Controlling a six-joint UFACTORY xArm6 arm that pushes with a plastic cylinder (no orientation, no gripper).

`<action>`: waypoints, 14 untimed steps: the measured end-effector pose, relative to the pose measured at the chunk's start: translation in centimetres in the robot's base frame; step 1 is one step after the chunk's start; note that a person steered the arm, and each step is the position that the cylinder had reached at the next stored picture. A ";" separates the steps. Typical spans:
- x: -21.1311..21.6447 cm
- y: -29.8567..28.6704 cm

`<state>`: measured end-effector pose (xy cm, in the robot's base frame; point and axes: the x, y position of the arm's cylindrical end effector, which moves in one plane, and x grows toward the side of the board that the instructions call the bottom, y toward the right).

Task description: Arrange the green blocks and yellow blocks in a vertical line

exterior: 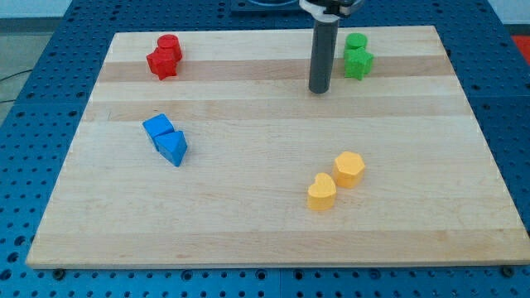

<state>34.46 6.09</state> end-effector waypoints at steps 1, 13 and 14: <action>0.3 -5.0; 6.5 7.4; 5.6 7.5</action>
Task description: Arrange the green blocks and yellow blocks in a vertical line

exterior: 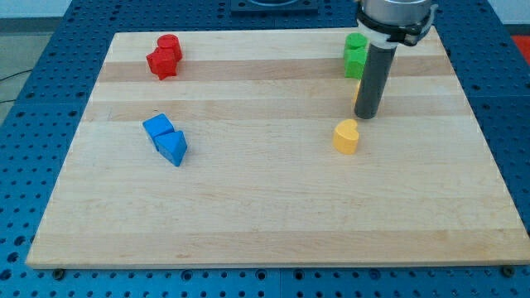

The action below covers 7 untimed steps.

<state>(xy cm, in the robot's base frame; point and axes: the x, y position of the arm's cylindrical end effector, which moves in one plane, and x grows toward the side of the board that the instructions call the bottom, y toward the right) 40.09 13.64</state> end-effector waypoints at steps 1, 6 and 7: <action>0.0 2.7; 9.4 -0.4; 8.9 -0.8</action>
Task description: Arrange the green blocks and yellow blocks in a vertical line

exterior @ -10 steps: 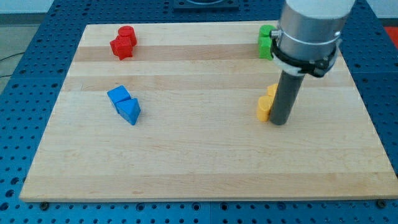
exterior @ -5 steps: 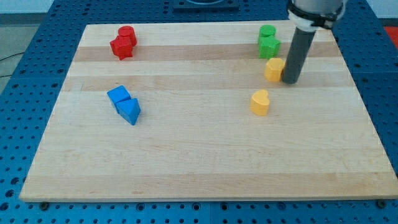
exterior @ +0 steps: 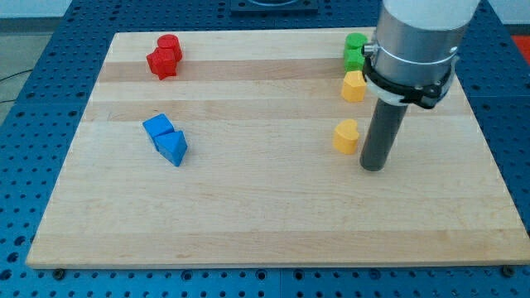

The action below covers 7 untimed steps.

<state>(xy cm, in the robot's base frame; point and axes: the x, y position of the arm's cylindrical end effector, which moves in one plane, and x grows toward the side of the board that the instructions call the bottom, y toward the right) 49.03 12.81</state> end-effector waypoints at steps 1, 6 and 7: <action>-0.5 0.0; -1.8 -3.9; -4.9 -6.7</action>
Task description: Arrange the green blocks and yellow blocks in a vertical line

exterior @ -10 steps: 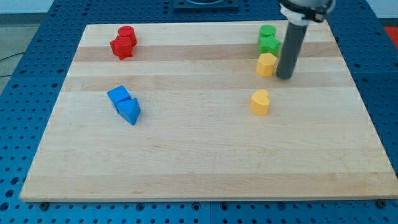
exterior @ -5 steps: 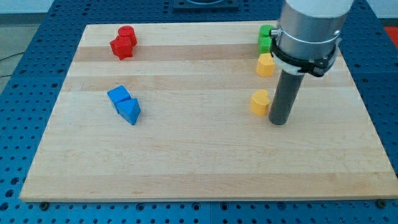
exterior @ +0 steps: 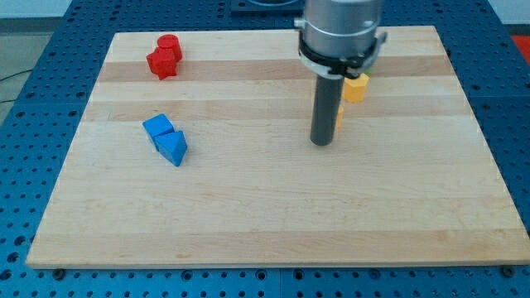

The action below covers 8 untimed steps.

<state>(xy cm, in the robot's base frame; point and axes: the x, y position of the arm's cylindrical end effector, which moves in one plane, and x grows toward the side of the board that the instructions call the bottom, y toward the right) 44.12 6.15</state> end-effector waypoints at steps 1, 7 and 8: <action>-0.9 0.8; -5.2 0.6; -5.2 0.7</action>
